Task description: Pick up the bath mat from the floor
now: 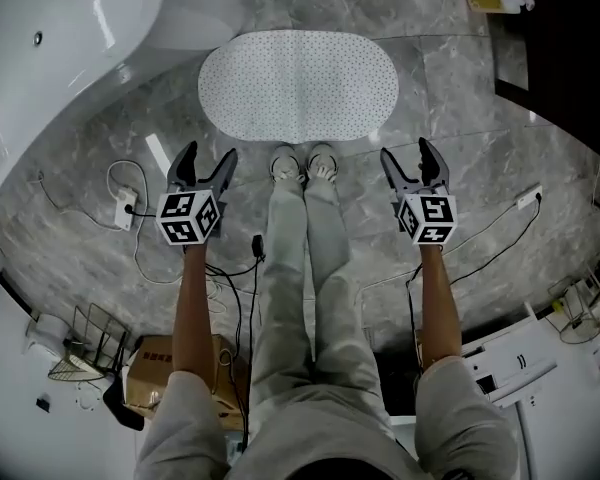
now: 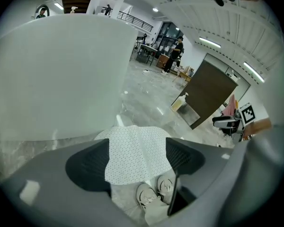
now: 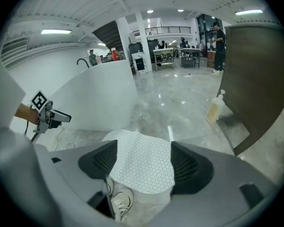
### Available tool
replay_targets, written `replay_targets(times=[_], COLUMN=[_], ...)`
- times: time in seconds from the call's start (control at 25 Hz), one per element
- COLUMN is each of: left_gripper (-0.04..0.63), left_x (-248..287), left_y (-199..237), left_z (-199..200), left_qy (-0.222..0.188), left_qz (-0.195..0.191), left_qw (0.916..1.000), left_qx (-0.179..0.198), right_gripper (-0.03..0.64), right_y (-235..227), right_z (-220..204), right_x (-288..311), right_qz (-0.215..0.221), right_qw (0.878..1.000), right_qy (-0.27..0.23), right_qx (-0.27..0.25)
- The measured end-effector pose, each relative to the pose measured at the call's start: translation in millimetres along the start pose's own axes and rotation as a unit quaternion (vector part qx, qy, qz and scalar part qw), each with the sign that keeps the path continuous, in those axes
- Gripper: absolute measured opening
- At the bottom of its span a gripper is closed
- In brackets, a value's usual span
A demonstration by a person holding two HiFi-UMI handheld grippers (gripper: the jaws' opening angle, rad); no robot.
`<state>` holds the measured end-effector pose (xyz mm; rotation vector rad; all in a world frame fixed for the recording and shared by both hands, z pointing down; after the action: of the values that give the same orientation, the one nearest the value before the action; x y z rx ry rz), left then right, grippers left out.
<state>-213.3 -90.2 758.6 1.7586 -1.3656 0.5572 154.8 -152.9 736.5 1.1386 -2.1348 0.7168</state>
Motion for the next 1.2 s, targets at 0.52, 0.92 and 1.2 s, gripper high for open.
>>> replay_targets(times=[0.52,0.92,1.2], left_gripper=[0.415,0.463,0.49], left_x=[116,194,228], left_y=[52,136,169], left_z=[-113,-188,-214], left_qy=[0.08,0.125,0.148], left_qz=[-0.009,0.046,0.064], left_qw=[0.9967,0.9911,0.9869], left_qx=[0.011,0.003,0.006], right_gripper=[0.331,0.354,0.371], right_y=[-36,-82,-122], right_z=[-115,-218,-250], right_x=[99,185,235], right_qz=[-0.023,-0.045,-0.068], right_qw=[0.999,0.991,0.985], right_qy=[0.041,0.12,0.149], right_qx=[0.003,0.036,0.058])
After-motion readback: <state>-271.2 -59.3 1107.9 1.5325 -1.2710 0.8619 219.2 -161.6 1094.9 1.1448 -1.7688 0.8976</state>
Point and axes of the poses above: the fingertips, and each gripper's own axes: x forward along the fingers, y to its left, z out of its top, the point moved 2 cm from there along -x, backward along the fingers, and after that the axes turned 4 degrees about -y, right-handed, at the moved point
